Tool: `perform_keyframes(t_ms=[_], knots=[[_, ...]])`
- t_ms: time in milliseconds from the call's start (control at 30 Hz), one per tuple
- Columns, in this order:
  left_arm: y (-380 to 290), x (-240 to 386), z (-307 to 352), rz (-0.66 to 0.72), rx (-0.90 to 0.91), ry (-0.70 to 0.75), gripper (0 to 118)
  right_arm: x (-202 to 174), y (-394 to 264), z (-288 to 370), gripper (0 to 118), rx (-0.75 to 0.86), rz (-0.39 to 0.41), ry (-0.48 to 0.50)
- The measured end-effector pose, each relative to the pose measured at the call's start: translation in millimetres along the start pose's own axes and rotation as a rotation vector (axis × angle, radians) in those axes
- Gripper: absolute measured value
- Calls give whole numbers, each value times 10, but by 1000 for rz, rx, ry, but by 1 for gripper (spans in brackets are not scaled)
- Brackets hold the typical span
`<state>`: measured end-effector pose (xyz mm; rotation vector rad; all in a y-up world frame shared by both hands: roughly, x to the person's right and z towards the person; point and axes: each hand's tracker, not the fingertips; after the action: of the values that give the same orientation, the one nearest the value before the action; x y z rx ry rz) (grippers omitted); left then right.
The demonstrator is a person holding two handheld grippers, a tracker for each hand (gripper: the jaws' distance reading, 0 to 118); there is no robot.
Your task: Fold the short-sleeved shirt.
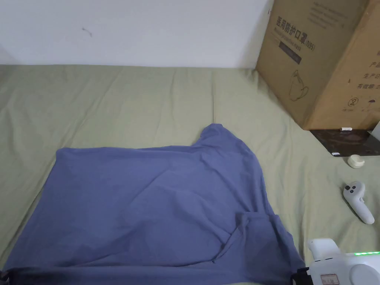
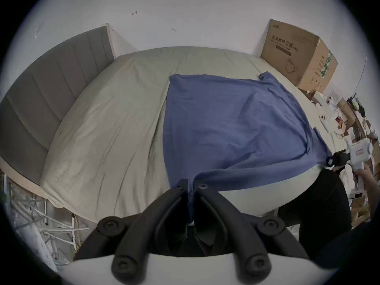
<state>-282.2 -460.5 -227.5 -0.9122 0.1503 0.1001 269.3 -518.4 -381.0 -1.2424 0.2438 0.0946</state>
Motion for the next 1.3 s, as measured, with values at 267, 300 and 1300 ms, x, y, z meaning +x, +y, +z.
perform_keyframes(t_ms=[267,300,1300], knots=[[74,-17,114,26,87,6,4,127,101,499,7,181,-161,109],[118,-21,122,27,104,6,4,136,147,558,7,199,-177,121],[825,-283,-721,231,47,-37,2,-247,1350,166,39,443,-249,145]])
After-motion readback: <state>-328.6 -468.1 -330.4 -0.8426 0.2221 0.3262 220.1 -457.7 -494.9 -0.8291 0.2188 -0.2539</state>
